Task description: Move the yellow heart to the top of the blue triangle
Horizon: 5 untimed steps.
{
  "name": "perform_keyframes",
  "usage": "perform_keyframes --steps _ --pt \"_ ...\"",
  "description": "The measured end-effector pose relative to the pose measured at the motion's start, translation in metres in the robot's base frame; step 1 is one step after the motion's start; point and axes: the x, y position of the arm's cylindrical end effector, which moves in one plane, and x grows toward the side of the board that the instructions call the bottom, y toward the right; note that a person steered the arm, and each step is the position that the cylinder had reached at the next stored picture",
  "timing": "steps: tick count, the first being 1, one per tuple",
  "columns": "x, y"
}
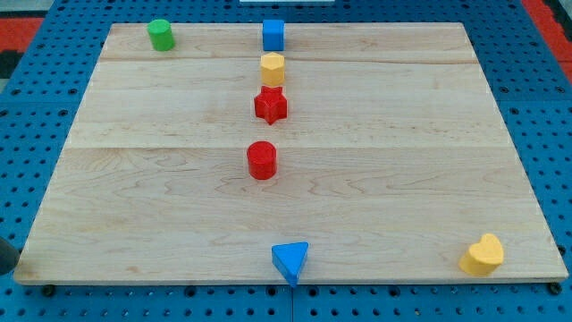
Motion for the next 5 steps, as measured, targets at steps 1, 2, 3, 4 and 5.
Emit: perform_keyframes --steps 1,2,3,4,5 --pt "-0.061 0.047" --pt "-0.107 0.165" --pt "-0.078 0.255" --pt "-0.067 0.344" --pt "-0.092 0.445"
